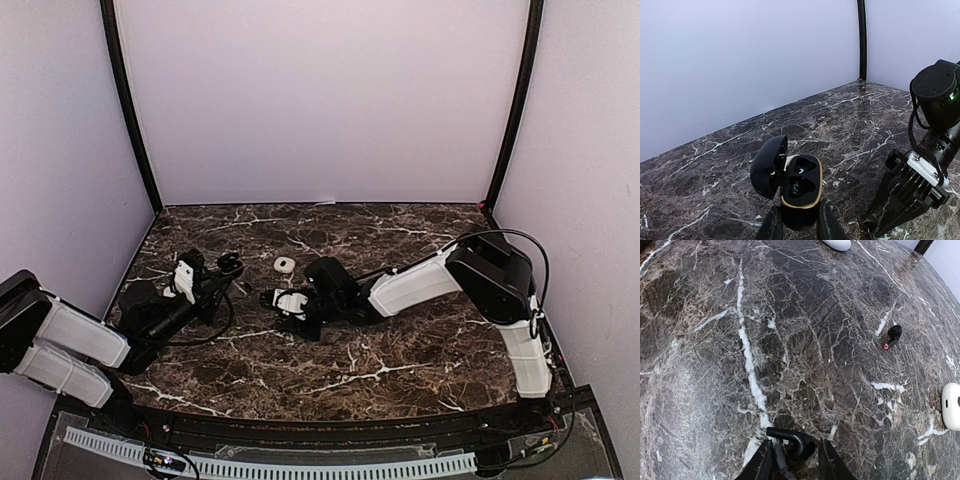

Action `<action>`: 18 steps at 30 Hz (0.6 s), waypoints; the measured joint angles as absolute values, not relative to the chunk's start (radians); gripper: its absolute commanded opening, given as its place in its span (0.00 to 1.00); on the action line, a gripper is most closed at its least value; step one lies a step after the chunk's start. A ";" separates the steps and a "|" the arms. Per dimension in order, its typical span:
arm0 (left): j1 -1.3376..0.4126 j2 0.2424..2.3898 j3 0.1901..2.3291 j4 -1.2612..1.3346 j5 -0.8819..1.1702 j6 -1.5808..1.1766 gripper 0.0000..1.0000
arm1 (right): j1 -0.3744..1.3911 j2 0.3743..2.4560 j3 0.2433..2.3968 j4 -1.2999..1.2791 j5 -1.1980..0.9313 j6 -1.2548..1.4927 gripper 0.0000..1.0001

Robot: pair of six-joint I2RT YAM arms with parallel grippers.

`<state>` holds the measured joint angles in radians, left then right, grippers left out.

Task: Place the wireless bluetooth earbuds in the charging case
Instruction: Adjust the right earbud at the center of the board.

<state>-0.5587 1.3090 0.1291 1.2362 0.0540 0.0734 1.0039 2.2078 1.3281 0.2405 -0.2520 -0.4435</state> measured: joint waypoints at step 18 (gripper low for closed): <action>-0.559 1.334 0.129 1.241 0.099 0.075 0.10 | 0.981 2.212 1.329 0.221 -0.363 -0.477 0.17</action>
<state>-0.5587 1.3342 0.1291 1.2411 0.0990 0.0750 0.9810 2.2120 1.3289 0.2207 -0.3630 -0.4774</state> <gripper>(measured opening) 0.211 0.203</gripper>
